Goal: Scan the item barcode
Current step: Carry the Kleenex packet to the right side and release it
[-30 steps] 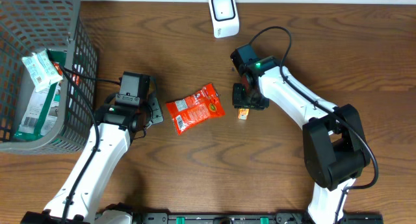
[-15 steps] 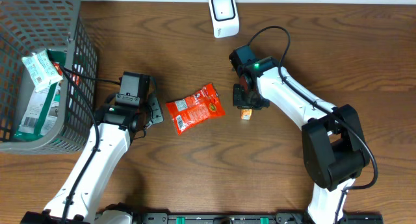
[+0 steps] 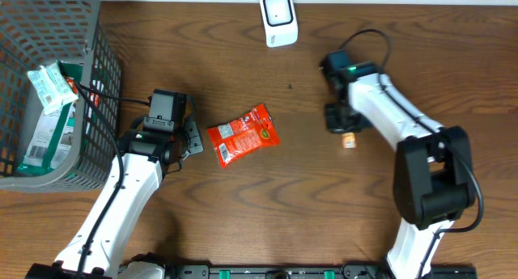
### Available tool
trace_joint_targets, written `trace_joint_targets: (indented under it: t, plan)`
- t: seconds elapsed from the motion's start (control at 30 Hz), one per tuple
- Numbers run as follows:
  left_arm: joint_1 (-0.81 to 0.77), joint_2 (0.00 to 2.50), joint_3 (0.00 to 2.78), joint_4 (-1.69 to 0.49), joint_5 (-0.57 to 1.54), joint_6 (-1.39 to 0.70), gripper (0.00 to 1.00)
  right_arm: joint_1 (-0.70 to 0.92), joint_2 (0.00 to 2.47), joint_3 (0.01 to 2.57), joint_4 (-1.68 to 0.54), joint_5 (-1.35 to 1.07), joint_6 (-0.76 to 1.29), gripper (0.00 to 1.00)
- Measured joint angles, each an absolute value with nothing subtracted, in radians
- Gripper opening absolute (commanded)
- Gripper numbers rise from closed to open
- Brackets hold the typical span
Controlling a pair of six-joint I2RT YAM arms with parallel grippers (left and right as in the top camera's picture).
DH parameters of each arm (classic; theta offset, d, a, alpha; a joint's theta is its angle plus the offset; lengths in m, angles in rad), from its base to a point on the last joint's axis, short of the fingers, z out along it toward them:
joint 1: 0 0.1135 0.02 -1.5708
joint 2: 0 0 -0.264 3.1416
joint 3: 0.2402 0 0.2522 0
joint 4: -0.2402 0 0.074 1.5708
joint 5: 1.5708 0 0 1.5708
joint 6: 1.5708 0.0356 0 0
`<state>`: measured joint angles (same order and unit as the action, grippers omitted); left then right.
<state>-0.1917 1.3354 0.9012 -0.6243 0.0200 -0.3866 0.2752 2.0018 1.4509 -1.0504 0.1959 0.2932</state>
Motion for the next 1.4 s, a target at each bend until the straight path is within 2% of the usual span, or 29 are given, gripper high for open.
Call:
trace_joint_targets:
  t: [0.23, 0.4, 0.73, 0.87, 1.17, 1.4]
  plan:
    - [-0.192, 1.335, 0.901, -0.624, 0.02, -0.387, 0.41, 0.092, 2.002, 1.451, -1.043, 0.134, 0.144, 0.11]
    - [-0.192, 1.335, 0.901, -0.624, 0.02, -0.387, 0.41, -0.008, 2.002, 1.451, -1.026, 0.057, 0.015, 0.08]
    - [-0.192, 1.335, 0.901, -0.624, 0.02, -0.387, 0.42, -0.08, 2.002, 1.451, -1.018, 0.025, -0.086, 0.12]
    - [-0.192, 1.335, 0.901, -0.624, 0.02, -0.387, 0.48, -0.08, 2.002, 1.451, -1.019, 0.025, -0.101, 0.27]
    - [-0.192, 1.335, 0.901, -0.624, 0.02, -0.384, 0.52, -0.08, 2.002, 1.451, -1.028, 0.022, -0.117, 0.59]
    - [-0.192, 1.335, 0.901, -0.624, 0.02, -0.384, 0.53, -0.08, 2.002, 1.451, -1.036, 0.022, -0.117, 0.64]
